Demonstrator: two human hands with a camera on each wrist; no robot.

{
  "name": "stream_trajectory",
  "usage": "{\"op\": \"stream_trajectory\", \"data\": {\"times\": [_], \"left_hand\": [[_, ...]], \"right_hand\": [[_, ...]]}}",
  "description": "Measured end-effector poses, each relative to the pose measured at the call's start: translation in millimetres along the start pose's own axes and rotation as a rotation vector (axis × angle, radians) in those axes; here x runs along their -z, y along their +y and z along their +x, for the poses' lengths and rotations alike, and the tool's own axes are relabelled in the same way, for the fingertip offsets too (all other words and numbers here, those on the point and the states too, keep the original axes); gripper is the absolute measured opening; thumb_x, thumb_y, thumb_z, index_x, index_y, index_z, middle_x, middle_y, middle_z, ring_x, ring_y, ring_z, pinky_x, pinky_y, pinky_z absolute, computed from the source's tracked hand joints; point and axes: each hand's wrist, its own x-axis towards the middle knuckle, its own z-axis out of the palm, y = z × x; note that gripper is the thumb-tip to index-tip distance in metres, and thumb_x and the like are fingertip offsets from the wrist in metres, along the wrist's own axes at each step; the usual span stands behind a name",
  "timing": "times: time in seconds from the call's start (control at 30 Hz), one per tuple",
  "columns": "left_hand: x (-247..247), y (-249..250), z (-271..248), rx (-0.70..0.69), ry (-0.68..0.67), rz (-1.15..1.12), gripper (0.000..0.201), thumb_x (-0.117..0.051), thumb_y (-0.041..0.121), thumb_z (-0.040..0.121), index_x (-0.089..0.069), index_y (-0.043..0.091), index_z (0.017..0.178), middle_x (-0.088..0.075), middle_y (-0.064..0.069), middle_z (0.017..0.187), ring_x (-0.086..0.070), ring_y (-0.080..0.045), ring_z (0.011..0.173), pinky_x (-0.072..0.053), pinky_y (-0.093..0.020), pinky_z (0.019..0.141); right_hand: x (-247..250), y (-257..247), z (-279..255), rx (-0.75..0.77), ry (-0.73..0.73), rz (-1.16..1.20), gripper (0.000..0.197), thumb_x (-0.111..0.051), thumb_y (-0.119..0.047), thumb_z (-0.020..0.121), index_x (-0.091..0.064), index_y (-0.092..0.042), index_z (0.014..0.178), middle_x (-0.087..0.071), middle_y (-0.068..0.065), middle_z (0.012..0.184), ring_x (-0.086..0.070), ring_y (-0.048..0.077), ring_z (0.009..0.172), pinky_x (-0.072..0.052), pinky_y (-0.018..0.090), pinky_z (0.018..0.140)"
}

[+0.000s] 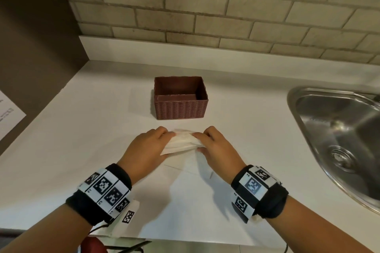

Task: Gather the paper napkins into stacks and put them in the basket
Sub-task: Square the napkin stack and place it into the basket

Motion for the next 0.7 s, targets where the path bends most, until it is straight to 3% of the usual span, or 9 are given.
{"op": "stream_trajectory", "data": {"times": [0.1, 0.2, 0.23, 0.3, 0.4, 0.5, 0.6, 0.67, 0.7], "left_hand": [[2.6, -2.4, 0.2, 0.042, 0.022, -0.185, 0.032, -0.072, 0.010, 0.075, -0.061, 0.011, 0.105, -0.065, -0.008, 0.097, -0.063, -0.025, 0.079, -0.051, -0.033, 0.062], [4.8, -8.0, -1.9, 0.171, 0.099, -0.519, 0.026, -0.069, 0.012, 0.081, -0.053, 0.025, 0.096, -0.060, 0.005, 0.091, -0.056, -0.002, 0.080, -0.041, -0.009, 0.066], [5.9, -9.2, -2.2, 0.207, 0.119, -0.618, 0.032, -0.070, 0.012, 0.080, -0.048, 0.031, 0.095, -0.059, 0.010, 0.089, -0.056, 0.003, 0.083, -0.041, -0.005, 0.066], [8.4, -8.8, -2.5, 0.298, 0.150, -0.806, 0.047, -0.073, 0.013, 0.077, -0.043, 0.039, 0.102, -0.056, 0.016, 0.095, -0.055, 0.011, 0.086, -0.042, -0.001, 0.069], [10.8, -12.5, -2.2, 0.420, 0.051, -1.159, 0.067, -0.083, 0.035, 0.058, -0.051, 0.030, 0.117, -0.065, 0.014, 0.102, -0.062, -0.001, 0.094, -0.048, -0.009, 0.076], [3.9, -13.0, -1.6, 0.403, -0.119, -1.486, 0.075, -0.088, 0.052, 0.037, -0.064, 0.016, 0.098, -0.075, 0.006, 0.087, -0.069, -0.010, 0.085, -0.054, -0.014, 0.067], [-4.3, -5.7, 0.6, 0.445, -0.082, -1.555, 0.064, -0.086, 0.053, 0.040, -0.059, 0.018, 0.086, -0.070, 0.006, 0.076, -0.066, -0.009, 0.073, -0.053, -0.016, 0.060], [-5.9, 0.3, 1.5, 0.415, 0.025, -1.469, 0.045, -0.083, 0.047, 0.055, -0.054, 0.022, 0.080, -0.062, 0.005, 0.075, -0.058, -0.008, 0.070, -0.048, -0.017, 0.061], [-3.8, 3.4, 1.7, 0.403, 0.094, -1.374, 0.034, -0.079, 0.035, 0.067, -0.051, 0.021, 0.079, -0.057, 0.003, 0.076, -0.054, -0.006, 0.069, -0.044, -0.017, 0.062]], "right_hand": [[6.1, -1.4, -1.5, -0.014, 0.031, 0.135, 0.046, -0.068, -0.005, 0.080, -0.056, -0.009, 0.124, -0.054, 0.011, 0.098, -0.058, 0.024, 0.079, -0.053, 0.029, 0.070], [17.9, 0.7, 2.4, -0.294, -0.090, 0.430, 0.074, -0.073, -0.013, 0.077, -0.034, -0.023, 0.140, -0.047, -0.002, 0.107, -0.051, 0.011, 0.093, -0.041, 0.019, 0.086], [21.8, 4.4, 3.6, -0.391, -0.131, 0.507, 0.075, -0.076, -0.014, 0.074, -0.036, -0.024, 0.138, -0.050, -0.003, 0.108, -0.052, 0.011, 0.094, -0.041, 0.019, 0.086], [29.3, 12.8, 3.8, -0.486, -0.161, 0.618, 0.051, -0.076, -0.017, 0.074, -0.055, -0.022, 0.120, -0.062, -0.001, 0.104, -0.059, 0.014, 0.092, -0.046, 0.022, 0.083], [34.2, 15.7, 1.7, -0.521, -0.152, 0.866, 0.027, -0.070, -0.018, 0.080, -0.064, -0.022, 0.106, -0.070, 0.002, 0.110, -0.066, 0.017, 0.100, -0.051, 0.032, 0.091], [33.4, 13.1, 0.8, -0.609, -0.152, 1.098, 0.030, -0.060, -0.019, 0.088, -0.055, -0.014, 0.117, -0.065, 0.008, 0.118, -0.063, 0.022, 0.107, -0.049, 0.038, 0.096], [28.8, 3.7, -2.3, -0.628, -0.124, 1.046, 0.026, -0.054, -0.021, 0.092, -0.046, -0.015, 0.116, -0.063, 0.004, 0.110, -0.063, 0.017, 0.098, -0.049, 0.035, 0.094], [23.7, -0.7, -5.4, -0.547, -0.068, 0.894, 0.024, -0.055, -0.020, 0.091, -0.044, -0.017, 0.112, -0.062, 0.002, 0.103, -0.062, 0.020, 0.087, -0.049, 0.033, 0.088], [22.0, -1.8, -6.4, -0.519, -0.032, 0.869, 0.021, -0.057, -0.018, 0.090, -0.044, -0.018, 0.108, -0.062, 0.003, 0.099, -0.060, 0.022, 0.085, -0.049, 0.033, 0.085]]}}
